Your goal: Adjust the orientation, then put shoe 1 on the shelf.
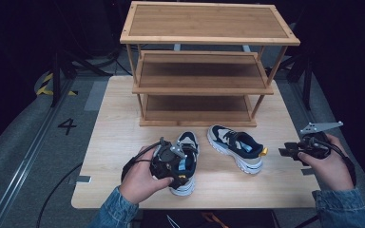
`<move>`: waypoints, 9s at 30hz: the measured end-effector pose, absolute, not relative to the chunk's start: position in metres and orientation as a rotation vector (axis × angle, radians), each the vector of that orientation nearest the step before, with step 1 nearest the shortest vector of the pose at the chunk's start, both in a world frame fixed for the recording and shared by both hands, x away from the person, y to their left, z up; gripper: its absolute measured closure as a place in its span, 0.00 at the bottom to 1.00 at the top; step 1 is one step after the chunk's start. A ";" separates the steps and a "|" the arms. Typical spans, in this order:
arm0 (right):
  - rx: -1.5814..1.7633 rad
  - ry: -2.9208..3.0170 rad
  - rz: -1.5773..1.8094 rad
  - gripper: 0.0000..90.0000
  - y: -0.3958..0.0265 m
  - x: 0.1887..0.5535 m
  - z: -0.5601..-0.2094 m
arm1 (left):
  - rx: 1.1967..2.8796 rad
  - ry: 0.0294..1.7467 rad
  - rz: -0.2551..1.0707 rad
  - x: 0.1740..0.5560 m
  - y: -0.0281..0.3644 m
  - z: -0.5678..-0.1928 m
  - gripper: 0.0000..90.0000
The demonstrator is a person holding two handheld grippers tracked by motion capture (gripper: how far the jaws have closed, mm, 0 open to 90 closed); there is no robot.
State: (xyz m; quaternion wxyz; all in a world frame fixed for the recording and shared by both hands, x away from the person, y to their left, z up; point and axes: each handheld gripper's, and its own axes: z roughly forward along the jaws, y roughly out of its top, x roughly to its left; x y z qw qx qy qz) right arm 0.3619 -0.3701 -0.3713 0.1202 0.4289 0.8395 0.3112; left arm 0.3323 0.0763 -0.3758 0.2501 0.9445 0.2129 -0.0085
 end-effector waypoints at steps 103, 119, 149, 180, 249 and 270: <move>1.341 2.382 0.869 0.66 -0.395 0.316 -0.376 | 2.558 0.602 0.188 0.505 0.038 -0.384 0.74; 1.329 2.394 0.876 0.64 -0.391 0.320 -0.377 | 2.459 0.653 0.268 0.492 0.038 -0.373 0.43; 1.299 2.419 0.877 0.64 -0.381 0.326 -0.378 | 2.382 0.910 0.171 0.453 0.054 -0.392 0.99; 1.301 2.411 0.887 0.63 -0.382 0.327 -0.379 | 2.324 0.996 0.317 0.497 0.054 -0.402 0.98; 1.307 2.375 0.839 0.68 -0.361 0.350 -0.383 | 2.342 1.035 0.236 0.400 0.139 -0.376 0.32; 1.265 2.458 0.865 0.72 -0.333 0.369 -0.407 | 2.353 1.091 0.199 0.396 0.155 -0.383 0.28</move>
